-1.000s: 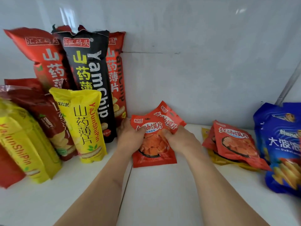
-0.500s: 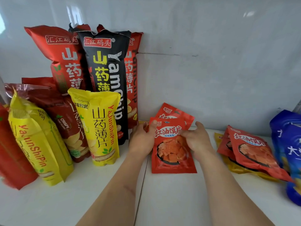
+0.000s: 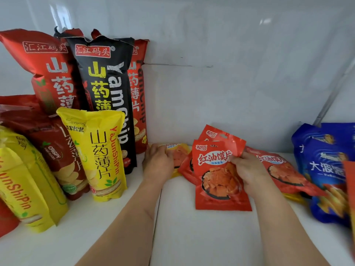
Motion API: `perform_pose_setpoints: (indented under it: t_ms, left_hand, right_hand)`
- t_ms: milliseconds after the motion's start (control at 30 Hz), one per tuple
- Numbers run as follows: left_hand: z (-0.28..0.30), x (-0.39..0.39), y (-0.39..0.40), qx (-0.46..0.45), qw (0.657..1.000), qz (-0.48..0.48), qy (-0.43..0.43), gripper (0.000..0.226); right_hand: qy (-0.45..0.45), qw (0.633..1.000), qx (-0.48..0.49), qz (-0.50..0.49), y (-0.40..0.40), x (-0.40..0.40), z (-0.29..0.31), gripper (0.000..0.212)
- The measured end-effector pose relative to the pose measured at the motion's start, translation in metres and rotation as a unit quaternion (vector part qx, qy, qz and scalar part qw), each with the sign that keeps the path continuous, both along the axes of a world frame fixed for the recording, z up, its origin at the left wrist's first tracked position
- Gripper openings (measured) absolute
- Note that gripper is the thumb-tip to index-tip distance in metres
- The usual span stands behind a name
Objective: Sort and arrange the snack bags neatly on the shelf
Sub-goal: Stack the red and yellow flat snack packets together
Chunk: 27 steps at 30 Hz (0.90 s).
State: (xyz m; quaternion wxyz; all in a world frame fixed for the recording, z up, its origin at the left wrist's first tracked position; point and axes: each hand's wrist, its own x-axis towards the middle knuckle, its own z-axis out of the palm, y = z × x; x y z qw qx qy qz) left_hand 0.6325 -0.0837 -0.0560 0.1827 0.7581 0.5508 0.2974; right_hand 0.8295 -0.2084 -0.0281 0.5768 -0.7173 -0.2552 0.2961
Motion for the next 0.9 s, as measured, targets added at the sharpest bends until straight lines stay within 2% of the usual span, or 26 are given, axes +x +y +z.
perform_pose_setpoints:
  t_ms: [200,300,433,533,600,733,900]
  left_hand:
    - [0.006,0.001,-0.007,-0.073,0.992,0.078,0.074,0.077]
    - [0.006,-0.001,-0.007,-0.086,0.993,0.064,0.059,0.08]
    - [0.014,0.0,-0.014,-0.091,0.992,0.03,-0.084,0.083]
    - [0.017,0.0,-0.016,-0.123,0.969,-0.002,-0.216,0.09]
    - [0.019,-0.002,-0.018,-0.14,0.947,-0.015,-0.29,0.082]
    - [0.032,0.001,-0.036,-0.169,0.906,-0.058,-0.384,0.048]
    - [0.039,0.022,-0.056,-0.121,0.897,-0.045,-0.422,0.022]
  right_hand:
    - [-0.069,0.997,-0.021,-0.014,-0.018,-0.008,0.007,0.019]
    - [-0.096,0.995,-0.022,-0.009,-0.029,-0.014,0.016,0.015]
    - [-0.129,0.991,-0.027,-0.015,-0.045,-0.019,0.021,0.018]
    - [-0.142,0.988,-0.051,-0.022,-0.059,-0.02,0.023,0.023]
    - [-0.15,0.987,-0.059,-0.028,-0.07,-0.019,0.023,0.026]
    - [-0.144,0.988,-0.04,-0.034,-0.088,-0.012,0.026,0.025]
    - [-0.142,0.988,-0.002,-0.054,-0.103,0.003,0.039,0.015]
